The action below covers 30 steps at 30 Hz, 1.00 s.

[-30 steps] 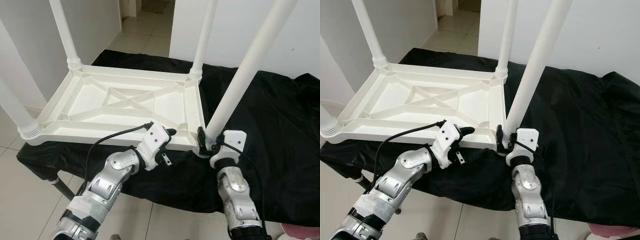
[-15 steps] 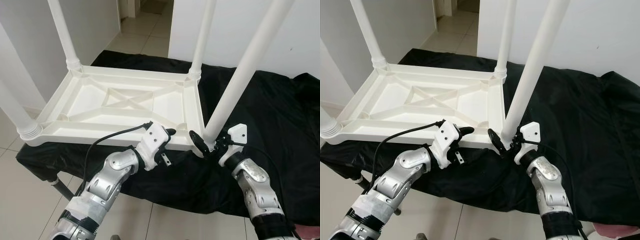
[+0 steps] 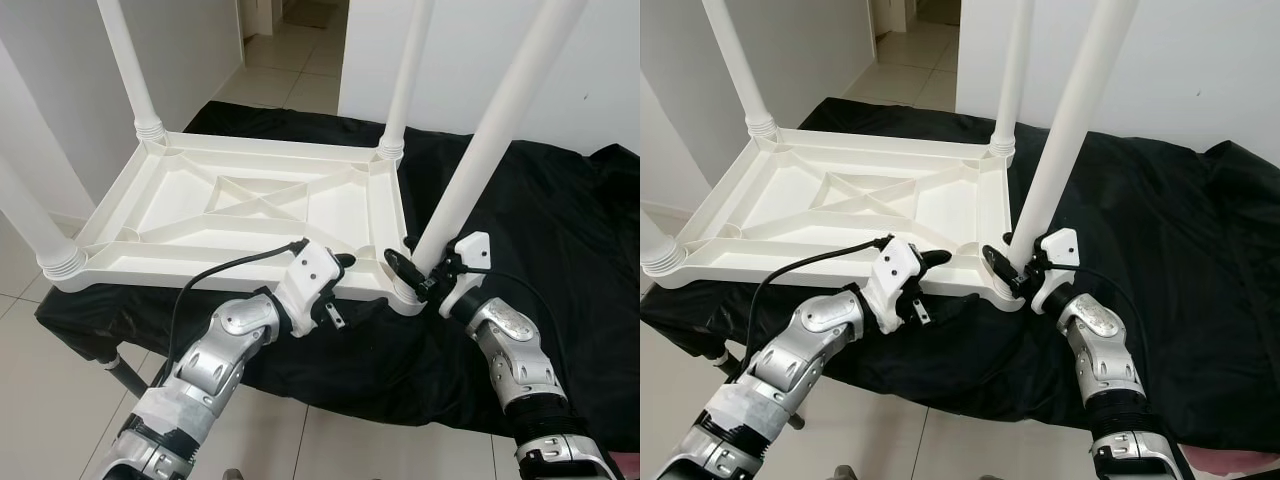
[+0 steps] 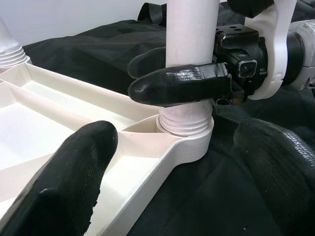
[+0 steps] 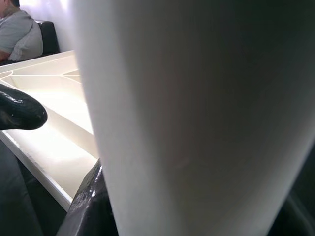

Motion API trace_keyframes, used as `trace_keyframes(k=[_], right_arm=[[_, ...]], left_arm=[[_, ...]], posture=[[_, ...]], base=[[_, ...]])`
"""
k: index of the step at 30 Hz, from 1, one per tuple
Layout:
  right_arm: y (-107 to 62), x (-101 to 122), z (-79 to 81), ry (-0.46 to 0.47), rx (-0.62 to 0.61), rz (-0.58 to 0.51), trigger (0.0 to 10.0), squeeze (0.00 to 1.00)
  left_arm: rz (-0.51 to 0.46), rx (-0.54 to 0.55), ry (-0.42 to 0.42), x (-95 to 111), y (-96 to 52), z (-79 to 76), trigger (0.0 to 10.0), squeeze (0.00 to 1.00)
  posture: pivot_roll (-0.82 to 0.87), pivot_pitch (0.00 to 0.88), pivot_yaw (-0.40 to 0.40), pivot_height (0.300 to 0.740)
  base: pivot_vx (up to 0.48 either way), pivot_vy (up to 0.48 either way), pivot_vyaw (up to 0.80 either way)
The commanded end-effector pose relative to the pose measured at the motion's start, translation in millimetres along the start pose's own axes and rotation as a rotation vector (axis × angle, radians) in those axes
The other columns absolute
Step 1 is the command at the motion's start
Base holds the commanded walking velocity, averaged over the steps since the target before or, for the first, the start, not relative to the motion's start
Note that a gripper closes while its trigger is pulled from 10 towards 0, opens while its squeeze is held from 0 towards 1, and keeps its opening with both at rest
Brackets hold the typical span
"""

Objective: Building children table

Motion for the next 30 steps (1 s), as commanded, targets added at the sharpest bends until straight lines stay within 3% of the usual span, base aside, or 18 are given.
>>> trace_keyframes(k=[1,2,3,10,16,21,25,30], right_arm=[[-0.9,-1.2,-0.4,0.015,0.006,-0.001,1.5,0.00],[-0.5,-0.9,-0.5,0.013,-0.003,-0.004,7.8,0.00],[0.1,-0.6,0.7,0.017,-0.004,-0.009,10.0,0.00],[1.9,-2.9,3.7,-0.011,-0.058,-0.011,10.0,0.00],[0.9,-8.0,4.4,-0.015,-0.191,-0.041,10.0,0.00],[2.5,-14.2,10.0,0.033,-0.339,-0.067,10.0,0.00],[2.8,-15.6,13.2,0.051,-0.367,-0.078,10.0,0.00],[-2.4,-19.2,8.8,0.052,-0.548,-0.097,10.0,0.00]], left_arm=[[-0.011,-0.085,-0.004,1.1,1.0,-7.4,10.0,0.00],[-0.012,-0.087,-0.004,1.6,1.6,-7.8,10.0,0.00],[-0.013,-0.089,-0.003,2.0,2.3,-7.8,10.0,0.00],[-0.015,-0.088,-0.001,2.6,3.3,-5.7,10.0,0.00],[-0.013,-0.087,-0.001,1.5,3.4,-5.0,10.0,0.00],[-0.015,-0.095,-0.004,1.7,4.6,-7.5,10.0,0.00],[-0.015,-0.097,-0.003,1.7,4.8,-7.5,10.0,0.00],[-0.018,-0.093,-0.003,2.3,6.2,-6.6,10.0,0.00]], posture=[[-0.07,0.000,0.002,0.740],[-0.07,0.000,0.003,0.740],[-0.07,0.000,0.002,0.740],[-0.07,0.000,0.004,0.740],[-0.07,0.000,0.008,0.740],[-0.07,0.000,0.012,0.740],[-0.07,0.000,0.013,0.740],[-0.07,0.000,0.007,0.740]], base=[[0.000,0.000,0.00],[0.000,0.000,0.00],[0.000,0.000,0.00],[0.000,0.000,0.00],[0.000,0.000,0.00],[0.000,0.000,0.00],[0.000,0.000,0.00],[0.000,0.000,0.00]])
Point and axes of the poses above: a point about 5 cm out from each wrist's last joint towards the gripper, its own y axis pointing out of the wrist towards the gripper, its own x axis along the axis of the wrist's last joint, z = x × y, the point moved 5 cm from there along y, pointing out of the wrist towards the gripper, and after that the axes turned 14 degrees about y, right-handed, at the moved point
